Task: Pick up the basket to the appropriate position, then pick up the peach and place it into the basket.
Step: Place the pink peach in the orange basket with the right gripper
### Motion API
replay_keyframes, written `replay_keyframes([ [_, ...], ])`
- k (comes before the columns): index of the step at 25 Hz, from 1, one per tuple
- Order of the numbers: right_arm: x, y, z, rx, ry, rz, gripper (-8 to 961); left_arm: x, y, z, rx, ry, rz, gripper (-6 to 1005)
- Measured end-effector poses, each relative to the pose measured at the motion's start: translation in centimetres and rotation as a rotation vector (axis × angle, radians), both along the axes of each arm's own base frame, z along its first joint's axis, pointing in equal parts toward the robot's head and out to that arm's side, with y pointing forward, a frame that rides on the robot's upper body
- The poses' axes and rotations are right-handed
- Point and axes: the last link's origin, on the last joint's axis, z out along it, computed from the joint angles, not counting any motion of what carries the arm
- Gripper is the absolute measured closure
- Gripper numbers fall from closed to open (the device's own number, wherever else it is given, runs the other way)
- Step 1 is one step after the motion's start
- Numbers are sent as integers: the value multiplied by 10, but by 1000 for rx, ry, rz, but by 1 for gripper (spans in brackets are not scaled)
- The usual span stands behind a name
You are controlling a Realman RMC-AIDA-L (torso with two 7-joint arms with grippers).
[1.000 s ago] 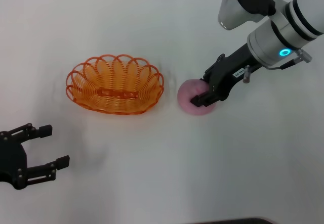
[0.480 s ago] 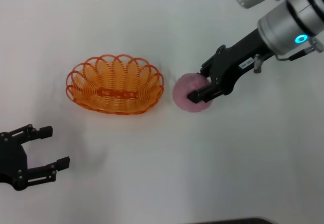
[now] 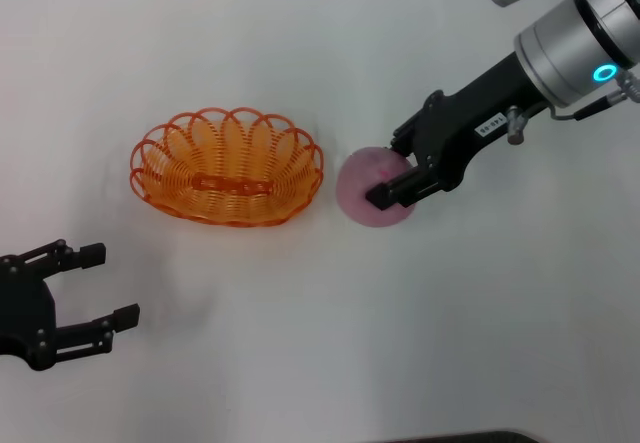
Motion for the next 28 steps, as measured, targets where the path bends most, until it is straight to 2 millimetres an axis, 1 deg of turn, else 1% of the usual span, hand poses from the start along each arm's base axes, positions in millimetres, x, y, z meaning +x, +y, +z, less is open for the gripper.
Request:
replay_keyframes([
  [6, -17, 1, -1, -2, 99, 48, 450, -1, 2, 0, 3, 11, 6, 157],
  [11, -26, 9, -5, 44, 133, 59, 440, -1, 2, 0, 4, 11, 7, 157],
  [18, -31, 19, -27, 65, 113, 60, 427, -1, 2, -1, 3, 8, 10, 158],
  [23, -30, 22, -45, 64, 68, 66, 418, -1, 2, -1, 2, 8, 10, 158],
  [28, -32, 24, -58, 76, 54, 79, 408, -1, 1, -1, 1, 8, 11, 157],
])
